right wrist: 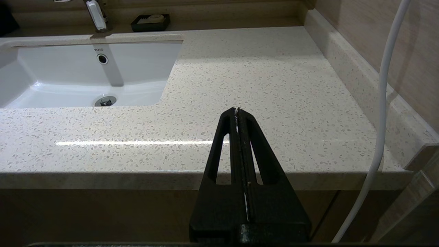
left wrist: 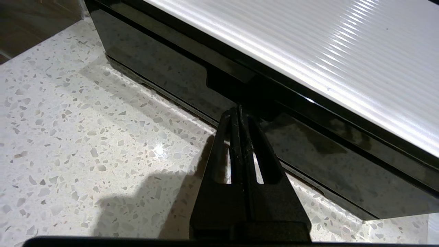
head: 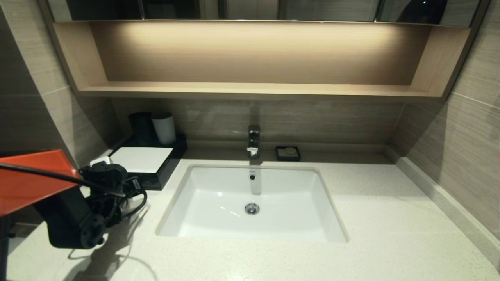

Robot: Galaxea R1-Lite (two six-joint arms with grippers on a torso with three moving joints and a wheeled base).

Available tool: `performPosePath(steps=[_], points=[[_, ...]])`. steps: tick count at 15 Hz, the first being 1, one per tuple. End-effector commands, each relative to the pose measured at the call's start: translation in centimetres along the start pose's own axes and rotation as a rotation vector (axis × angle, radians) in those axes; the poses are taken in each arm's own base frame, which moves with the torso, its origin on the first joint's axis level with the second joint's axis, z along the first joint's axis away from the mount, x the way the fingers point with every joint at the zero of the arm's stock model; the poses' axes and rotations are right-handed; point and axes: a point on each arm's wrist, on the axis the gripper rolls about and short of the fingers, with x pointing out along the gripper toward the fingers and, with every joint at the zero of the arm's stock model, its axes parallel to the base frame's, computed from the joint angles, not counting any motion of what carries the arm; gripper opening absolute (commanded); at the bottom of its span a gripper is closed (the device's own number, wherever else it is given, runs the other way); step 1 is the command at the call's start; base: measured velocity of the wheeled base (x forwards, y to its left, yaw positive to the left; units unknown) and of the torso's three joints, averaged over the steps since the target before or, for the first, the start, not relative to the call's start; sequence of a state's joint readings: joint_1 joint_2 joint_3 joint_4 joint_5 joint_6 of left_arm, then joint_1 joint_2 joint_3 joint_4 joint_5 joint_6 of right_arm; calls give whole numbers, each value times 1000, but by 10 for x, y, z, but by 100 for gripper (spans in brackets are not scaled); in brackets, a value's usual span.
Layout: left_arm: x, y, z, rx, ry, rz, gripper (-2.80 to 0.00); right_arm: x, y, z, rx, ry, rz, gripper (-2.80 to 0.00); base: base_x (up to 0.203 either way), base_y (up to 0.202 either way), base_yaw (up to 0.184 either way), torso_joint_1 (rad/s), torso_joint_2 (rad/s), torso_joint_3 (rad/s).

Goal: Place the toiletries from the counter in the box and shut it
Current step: Close the drawer

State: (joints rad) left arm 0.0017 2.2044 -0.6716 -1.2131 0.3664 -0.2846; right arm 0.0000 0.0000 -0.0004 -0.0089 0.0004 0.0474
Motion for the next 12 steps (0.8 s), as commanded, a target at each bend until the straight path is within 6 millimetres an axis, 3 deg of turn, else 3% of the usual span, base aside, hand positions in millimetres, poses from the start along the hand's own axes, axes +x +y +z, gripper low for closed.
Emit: performPosePath(steps=[1, 5, 12], points=[[-8, 3, 2, 0, 5, 1, -280, 0, 0, 0, 0, 1, 0, -280, 0, 0, 0, 0, 0, 0], [-24, 13, -8, 18, 52, 17, -280, 0, 0, 0, 0, 0, 1, -280, 0, 0, 0, 0, 0, 0], [-59, 26, 2, 56, 10, 42, -280, 0, 0, 0, 0, -1, 1, -280, 0, 0, 0, 0, 0, 0]])
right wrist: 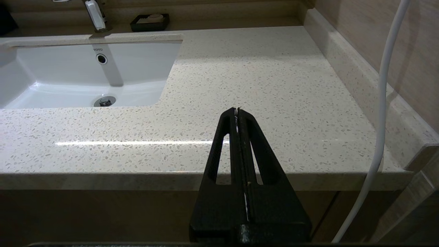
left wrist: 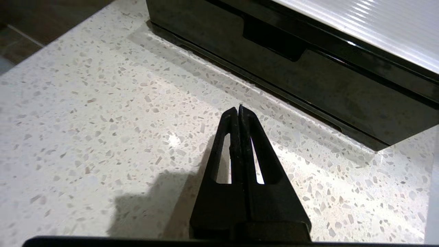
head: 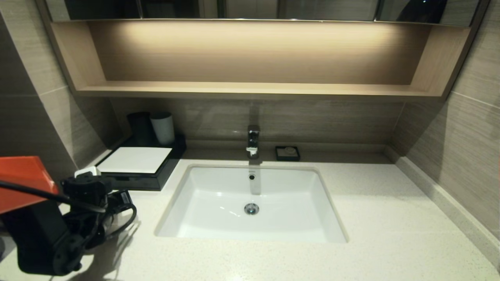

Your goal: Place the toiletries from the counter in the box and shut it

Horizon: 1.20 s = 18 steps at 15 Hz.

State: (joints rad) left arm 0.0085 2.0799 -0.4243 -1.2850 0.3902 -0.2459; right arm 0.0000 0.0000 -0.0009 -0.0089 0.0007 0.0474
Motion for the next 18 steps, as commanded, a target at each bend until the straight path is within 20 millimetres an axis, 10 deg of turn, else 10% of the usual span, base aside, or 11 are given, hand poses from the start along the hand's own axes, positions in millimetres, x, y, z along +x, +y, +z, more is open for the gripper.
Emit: performPosePath(steps=[1, 18], points=[[-15, 5, 7, 12, -46, 7, -280, 0, 0, 0, 0, 2, 0, -280, 0, 0, 0, 0, 0, 0], [-149, 22, 66, 102, -461, -157, -280, 0, 0, 0, 0, 2, 1, -280, 0, 0, 0, 0, 0, 0]])
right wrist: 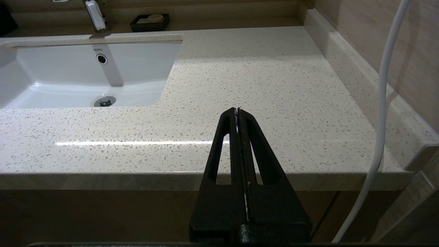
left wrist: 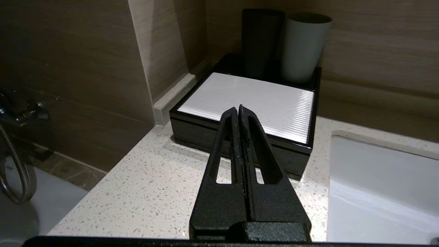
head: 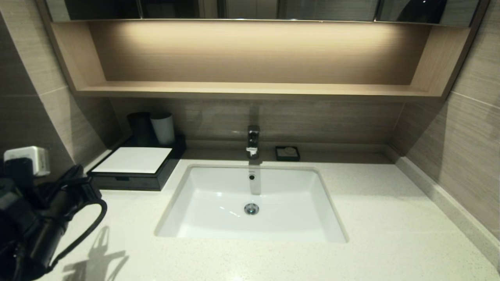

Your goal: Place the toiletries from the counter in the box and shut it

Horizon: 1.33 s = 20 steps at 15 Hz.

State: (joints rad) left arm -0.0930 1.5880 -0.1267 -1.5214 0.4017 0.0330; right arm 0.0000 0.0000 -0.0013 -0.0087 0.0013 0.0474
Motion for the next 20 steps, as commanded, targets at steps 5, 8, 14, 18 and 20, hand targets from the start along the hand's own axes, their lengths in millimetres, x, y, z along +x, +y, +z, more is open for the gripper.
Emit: performPosePath(steps=[5, 8, 14, 18, 20], points=[[-63, 21, 32, -16, -150, -41, -280, 0, 0, 0, 0, 1, 0, -280, 0, 0, 0, 0, 0, 0], [-94, 32, 37, -16, -144, -72, -280, 0, 0, 0, 0, 1, 0, -280, 0, 0, 0, 0, 0, 0], [-134, 53, 39, 7, -102, -77, -280, 0, 0, 0, 0, 1, 0, -280, 0, 0, 0, 0, 0, 0], [-157, 65, 37, 25, -101, -109, -280, 0, 0, 0, 0, 1, -1, -280, 0, 0, 0, 0, 0, 0], [-168, 69, 34, 23, -120, -120, -280, 0, 0, 0, 0, 2, -1, -280, 0, 0, 0, 0, 0, 0]])
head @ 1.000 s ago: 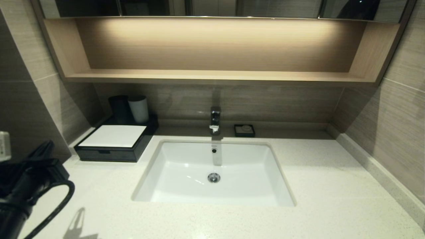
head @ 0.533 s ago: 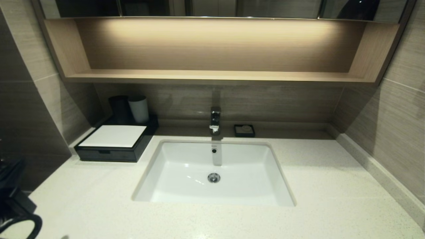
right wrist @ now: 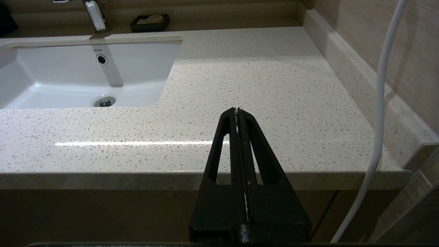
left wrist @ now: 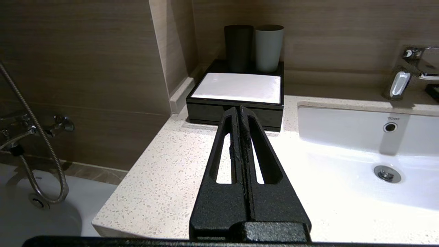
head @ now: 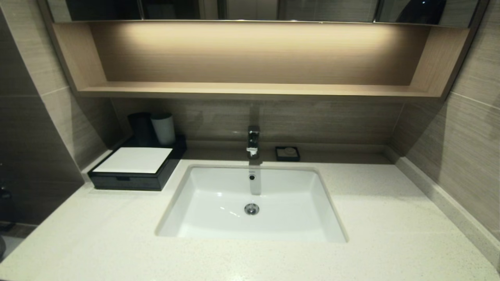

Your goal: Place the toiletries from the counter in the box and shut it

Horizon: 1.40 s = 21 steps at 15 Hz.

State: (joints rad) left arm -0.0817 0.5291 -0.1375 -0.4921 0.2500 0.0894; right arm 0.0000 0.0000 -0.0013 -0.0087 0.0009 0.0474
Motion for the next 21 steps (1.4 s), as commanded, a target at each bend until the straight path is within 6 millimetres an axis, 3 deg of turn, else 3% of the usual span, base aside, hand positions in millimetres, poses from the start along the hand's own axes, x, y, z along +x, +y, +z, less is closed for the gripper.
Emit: performPosePath(steps=[1, 4, 11, 13, 16, 21], points=[[-22, 6, -1, -17, -86, 19, -280, 0, 0, 0, 0, 2, 1, -280, 0, 0, 0, 0, 0, 0], [-38, 8, -16, -17, -111, 28, -280, 0, 0, 0, 0, 2, 1, -280, 0, 0, 0, 0, 0, 0], [-53, 6, -44, 1, -92, -17, -280, 0, 0, 0, 0, 1, -1, -280, 0, 0, 0, 0, 0, 0], [-56, 4, -61, 15, -40, -44, -280, 0, 0, 0, 0, 2, -1, -280, 0, 0, 0, 0, 0, 0], [-65, 5, -66, 15, -76, -82, -280, 0, 0, 0, 0, 1, 1, -280, 0, 0, 0, 0, 0, 0], [-63, 2, -73, 16, -25, -161, -280, 0, 0, 0, 0, 2, -1, -280, 0, 0, 0, 0, 0, 0]])
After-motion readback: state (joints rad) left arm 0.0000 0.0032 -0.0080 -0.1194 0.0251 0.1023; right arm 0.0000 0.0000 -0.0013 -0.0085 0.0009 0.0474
